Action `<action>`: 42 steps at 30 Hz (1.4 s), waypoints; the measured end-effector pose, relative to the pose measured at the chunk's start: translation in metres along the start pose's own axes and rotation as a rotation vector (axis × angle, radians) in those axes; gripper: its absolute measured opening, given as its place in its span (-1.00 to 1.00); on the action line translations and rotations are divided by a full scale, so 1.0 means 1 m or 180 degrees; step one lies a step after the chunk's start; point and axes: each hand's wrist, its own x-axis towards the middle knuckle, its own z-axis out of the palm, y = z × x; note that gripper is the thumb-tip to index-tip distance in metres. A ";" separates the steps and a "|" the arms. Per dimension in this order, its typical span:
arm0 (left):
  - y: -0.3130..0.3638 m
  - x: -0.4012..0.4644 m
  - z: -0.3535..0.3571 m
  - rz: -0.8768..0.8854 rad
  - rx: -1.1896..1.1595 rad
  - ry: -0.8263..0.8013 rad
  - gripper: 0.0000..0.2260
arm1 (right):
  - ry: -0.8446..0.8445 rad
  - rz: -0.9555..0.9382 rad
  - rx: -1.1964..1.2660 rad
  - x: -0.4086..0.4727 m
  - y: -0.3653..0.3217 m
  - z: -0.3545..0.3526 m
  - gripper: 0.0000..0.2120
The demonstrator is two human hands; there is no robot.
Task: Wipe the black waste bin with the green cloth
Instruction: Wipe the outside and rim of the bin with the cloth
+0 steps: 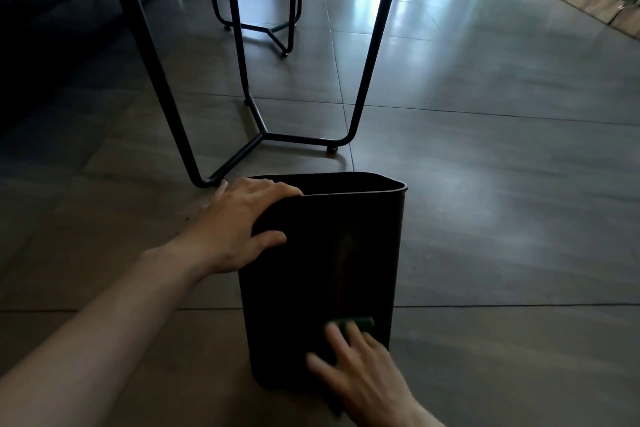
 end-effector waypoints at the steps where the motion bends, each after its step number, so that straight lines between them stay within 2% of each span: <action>1: 0.000 -0.001 0.001 0.0024 -0.0015 -0.0003 -0.47 | -0.0082 0.0000 0.0002 -0.006 0.003 0.000 -0.62; 3: 0.001 -0.001 0.001 0.0062 0.0023 0.0023 -0.47 | 0.0102 0.0482 0.0117 0.005 0.020 -0.011 -0.49; 6: 0.001 0.001 0.000 0.0030 0.0032 0.0008 -0.47 | 0.1062 0.1368 0.0362 0.062 0.050 -0.048 -0.54; 7: 0.001 0.001 0.000 0.0025 0.0022 -0.0006 -0.47 | 0.1320 0.1491 0.0359 0.081 0.059 -0.059 -0.55; 9: 0.000 0.000 0.000 0.0015 0.0008 -0.0029 -0.47 | 0.1496 0.1565 0.0394 0.104 0.063 -0.066 -0.59; 11: -0.001 0.001 -0.001 -0.0001 0.0004 -0.0053 -0.47 | 0.1309 0.1329 0.0345 0.095 0.046 -0.054 -0.63; 15: 0.000 0.003 -0.001 0.0039 -0.0015 -0.0053 -0.48 | 0.0180 0.0213 0.0066 0.013 0.000 0.001 -0.63; 17: 0.000 0.002 0.001 0.0052 -0.0042 -0.0053 -0.48 | -0.0170 0.0126 0.0085 -0.011 0.001 0.007 -0.50; 19: -0.002 0.003 0.001 0.0030 -0.0031 -0.0036 -0.48 | 0.0009 0.0570 0.0273 0.001 0.016 -0.006 -0.43; 21: -0.002 0.004 0.001 0.0000 -0.0017 -0.0031 -0.48 | 0.0598 0.1061 0.0373 0.037 0.037 -0.033 -0.50; 24: -0.001 0.004 0.001 -0.0006 -0.0016 -0.0036 -0.47 | 0.1442 0.1411 0.0384 0.096 0.068 -0.068 -0.58; 27: -0.002 0.004 0.001 -0.0049 -0.0016 0.0007 -0.46 | 0.1344 0.1207 0.0195 0.103 0.051 -0.055 -0.65; 31: -0.003 0.007 0.003 0.0019 -0.0014 -0.0001 -0.46 | 0.0451 0.0002 -0.0087 0.031 0.005 0.003 -0.72; 33: -0.004 0.007 0.005 0.0064 -0.0008 0.0005 -0.47 | 0.0219 -0.0169 -0.0063 0.009 0.004 0.010 -0.74; 35: -0.006 0.006 0.005 0.0064 -0.0015 0.0042 -0.46 | 0.0471 0.0128 0.0055 0.018 0.018 -0.001 -0.72; 37: -0.007 0.006 0.006 0.0051 -0.0010 0.0073 -0.45 | 0.0953 0.0737 0.0104 0.050 0.039 -0.024 -0.63; 39: -0.006 0.006 0.006 0.0056 0.0003 0.0063 -0.45 | 0.1385 0.1207 0.0161 0.088 0.061 -0.049 -0.65; 42: -0.006 0.008 0.005 0.0055 0.0029 0.0057 -0.45 | 0.1475 0.1249 0.0123 0.108 0.061 -0.051 -0.64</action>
